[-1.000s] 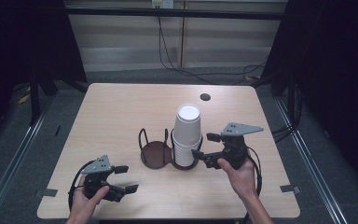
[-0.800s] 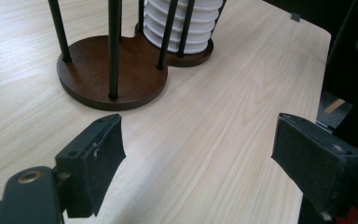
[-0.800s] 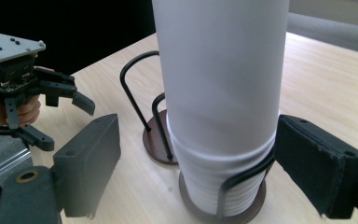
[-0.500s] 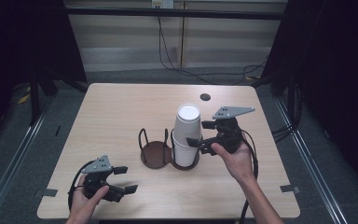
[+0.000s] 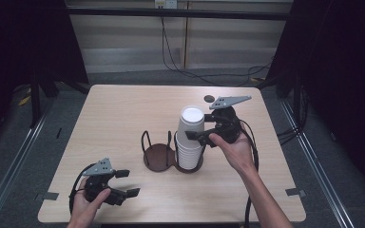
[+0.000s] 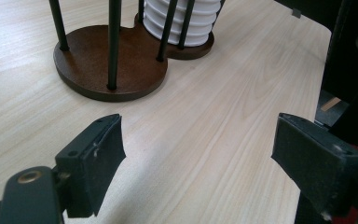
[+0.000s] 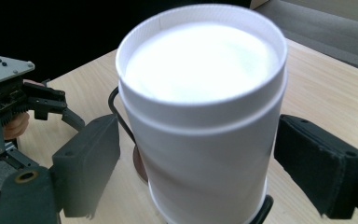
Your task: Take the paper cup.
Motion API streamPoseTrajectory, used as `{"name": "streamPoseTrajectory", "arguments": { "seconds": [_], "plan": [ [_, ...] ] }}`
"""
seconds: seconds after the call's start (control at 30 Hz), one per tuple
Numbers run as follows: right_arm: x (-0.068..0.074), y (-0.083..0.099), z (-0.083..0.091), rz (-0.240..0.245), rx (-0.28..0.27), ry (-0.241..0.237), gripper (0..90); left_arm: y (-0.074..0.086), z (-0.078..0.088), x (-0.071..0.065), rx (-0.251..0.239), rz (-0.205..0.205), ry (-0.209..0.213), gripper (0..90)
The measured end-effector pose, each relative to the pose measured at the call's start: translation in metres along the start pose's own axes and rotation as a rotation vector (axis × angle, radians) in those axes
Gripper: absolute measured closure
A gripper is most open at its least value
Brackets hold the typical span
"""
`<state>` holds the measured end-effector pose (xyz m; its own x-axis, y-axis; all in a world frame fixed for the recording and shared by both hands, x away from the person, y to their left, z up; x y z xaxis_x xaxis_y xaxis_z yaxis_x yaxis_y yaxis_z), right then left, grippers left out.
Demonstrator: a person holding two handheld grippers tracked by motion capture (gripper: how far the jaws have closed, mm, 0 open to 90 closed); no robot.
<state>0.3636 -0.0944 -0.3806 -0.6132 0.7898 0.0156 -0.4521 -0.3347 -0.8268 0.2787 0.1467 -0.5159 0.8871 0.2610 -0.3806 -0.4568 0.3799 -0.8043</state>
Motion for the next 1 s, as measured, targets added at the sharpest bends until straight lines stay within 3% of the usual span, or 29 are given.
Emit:
{"name": "streamPoseTrajectory", "arguments": {
  "seconds": [0.17, 0.63, 0.83, 1.0],
  "plan": [
    [0.0, -0.007, -0.002, 0.007, -0.011, 0.01, 15.2, 0.0, 0.001, 0.001, 0.003, 0.001, -0.008, 16.3],
    [0.002, -0.011, -0.018, 0.026, 0.026, 0.027, 17.5, 0.0, 0.001, 0.001, 0.002, 0.004, -0.001, 16.3],
    [0.002, -0.01, -0.021, 0.022, 0.038, 0.026, 18.8, -0.002, 0.001, -0.002, -0.023, -0.001, 0.03, 16.3],
    [0.002, -0.011, -0.021, 0.032, 0.043, 0.037, 19.5, 0.0, 0.001, 0.001, -0.007, 0.006, 0.007, 16.3]
  ]
}}
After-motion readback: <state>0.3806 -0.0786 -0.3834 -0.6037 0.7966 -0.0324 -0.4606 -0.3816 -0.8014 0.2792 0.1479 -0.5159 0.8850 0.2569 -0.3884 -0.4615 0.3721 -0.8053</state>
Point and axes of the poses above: each handheld gripper's, and its own axes: z roughly backward along the jaws, y roughly out of its underside, x roughly to its left, the point moved 9 cm from there along -z, roughly forward along the jaws, and after that the axes turned 13 degrees about y, right-handed, at the moved point
